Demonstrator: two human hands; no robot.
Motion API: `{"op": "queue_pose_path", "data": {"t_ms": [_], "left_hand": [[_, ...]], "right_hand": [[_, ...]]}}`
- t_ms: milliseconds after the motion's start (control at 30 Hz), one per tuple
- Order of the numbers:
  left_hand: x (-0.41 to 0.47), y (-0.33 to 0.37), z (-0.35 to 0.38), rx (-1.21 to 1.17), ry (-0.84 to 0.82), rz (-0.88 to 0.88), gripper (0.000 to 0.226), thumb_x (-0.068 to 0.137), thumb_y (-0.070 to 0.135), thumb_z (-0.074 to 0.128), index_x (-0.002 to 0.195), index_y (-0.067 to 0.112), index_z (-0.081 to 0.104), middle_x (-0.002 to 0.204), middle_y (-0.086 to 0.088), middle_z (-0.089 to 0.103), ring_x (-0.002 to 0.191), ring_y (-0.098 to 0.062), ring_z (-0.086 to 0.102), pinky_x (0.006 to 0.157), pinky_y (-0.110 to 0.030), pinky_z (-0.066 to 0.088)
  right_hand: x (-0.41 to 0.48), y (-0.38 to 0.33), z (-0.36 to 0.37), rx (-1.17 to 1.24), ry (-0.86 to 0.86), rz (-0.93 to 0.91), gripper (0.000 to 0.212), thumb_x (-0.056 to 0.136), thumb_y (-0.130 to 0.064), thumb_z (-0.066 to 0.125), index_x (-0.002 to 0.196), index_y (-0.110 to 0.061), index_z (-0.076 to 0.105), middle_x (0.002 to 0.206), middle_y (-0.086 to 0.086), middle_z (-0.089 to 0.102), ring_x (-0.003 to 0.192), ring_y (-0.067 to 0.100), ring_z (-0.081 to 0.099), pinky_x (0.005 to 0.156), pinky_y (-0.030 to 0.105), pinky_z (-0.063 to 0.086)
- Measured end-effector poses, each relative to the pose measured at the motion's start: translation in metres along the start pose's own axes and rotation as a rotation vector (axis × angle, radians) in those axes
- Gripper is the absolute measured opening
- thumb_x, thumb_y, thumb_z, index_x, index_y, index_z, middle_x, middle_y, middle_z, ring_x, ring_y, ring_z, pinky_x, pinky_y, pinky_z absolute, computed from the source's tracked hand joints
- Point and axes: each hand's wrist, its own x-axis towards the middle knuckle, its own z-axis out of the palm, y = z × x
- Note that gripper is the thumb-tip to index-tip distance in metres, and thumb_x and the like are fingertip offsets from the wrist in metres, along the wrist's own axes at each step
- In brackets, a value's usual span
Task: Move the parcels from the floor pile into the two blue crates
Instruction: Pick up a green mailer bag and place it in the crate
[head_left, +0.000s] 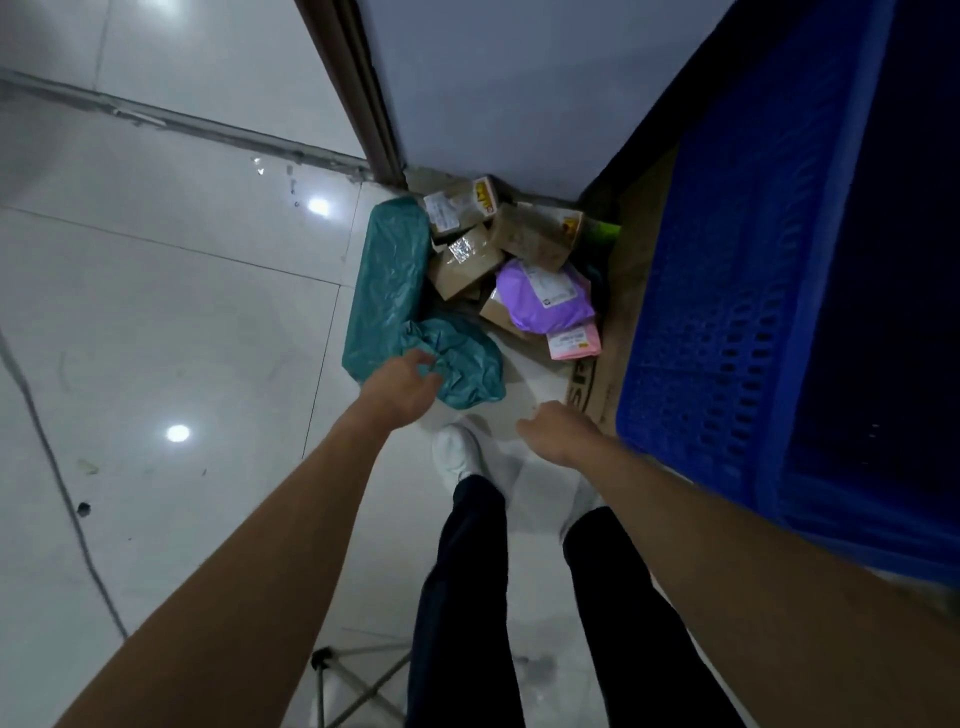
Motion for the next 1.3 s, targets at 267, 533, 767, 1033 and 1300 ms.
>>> {"op": "queue_pose_path", "data": {"t_ms": [267,533,767,1033,1300], "left_hand": [[0.114,-0.035,0.036,0.15,0.058,0.036,0.062,0.097,0.038,0.053,0.151,0.015,0.033,0.16,-0.011,0.023,0.136,-0.036,0.043,0.112,-0.044,0.037],[0.185,-0.044,0.07,0.292,0.039,0.12,0.067,0.094,0.027,0.055,0.154,0.021,0.024,0.163,-0.011,0.012,0.141,-0.036,0.036,0.109,-0.044,0.037],[0.212,-0.042,0.083,0.502,0.062,0.102,0.071,0.086,0.02,0.064,0.144,0.008,0.026,0.134,-0.017,0.037,0.113,-0.04,0.058,0.089,-0.045,0.047],[0.212,-0.033,0.083,0.541,0.082,0.015,0.046,0.088,0.02,0.062,0.129,0.003,0.047,0.128,-0.018,0.044,0.11,-0.041,0.058,0.088,-0.044,0.048],[0.142,0.004,0.067,0.608,0.032,0.072,0.035,0.083,0.021,0.059,0.114,0.005,0.062,0.116,-0.016,0.064,0.105,-0.036,0.065,0.081,-0.038,0.052]], "right_hand": [[0.115,0.002,0.042,0.135,-0.019,0.057,0.054,0.096,-0.045,0.037,0.13,-0.006,0.051,0.127,0.013,0.057,0.116,0.033,0.056,0.084,0.033,0.041],[0.186,-0.026,0.06,0.669,0.051,0.146,0.08,0.082,-0.061,0.06,0.144,-0.013,0.041,0.135,0.011,0.055,0.12,0.03,0.055,0.101,0.04,0.046],[0.225,-0.025,0.069,0.759,0.042,0.148,0.06,0.066,-0.043,0.058,0.118,-0.013,0.062,0.114,0.009,0.068,0.101,0.028,0.066,0.091,0.04,0.055],[0.22,-0.008,0.06,0.554,0.138,0.138,0.035,0.087,-0.013,0.046,0.115,-0.002,0.063,0.117,0.017,0.065,0.105,0.036,0.064,0.086,0.038,0.053],[0.142,0.024,0.023,0.367,0.119,0.056,0.018,0.091,-0.017,0.043,0.079,-0.013,0.054,0.087,0.008,0.06,0.081,0.028,0.059,0.058,0.026,0.037]]}}
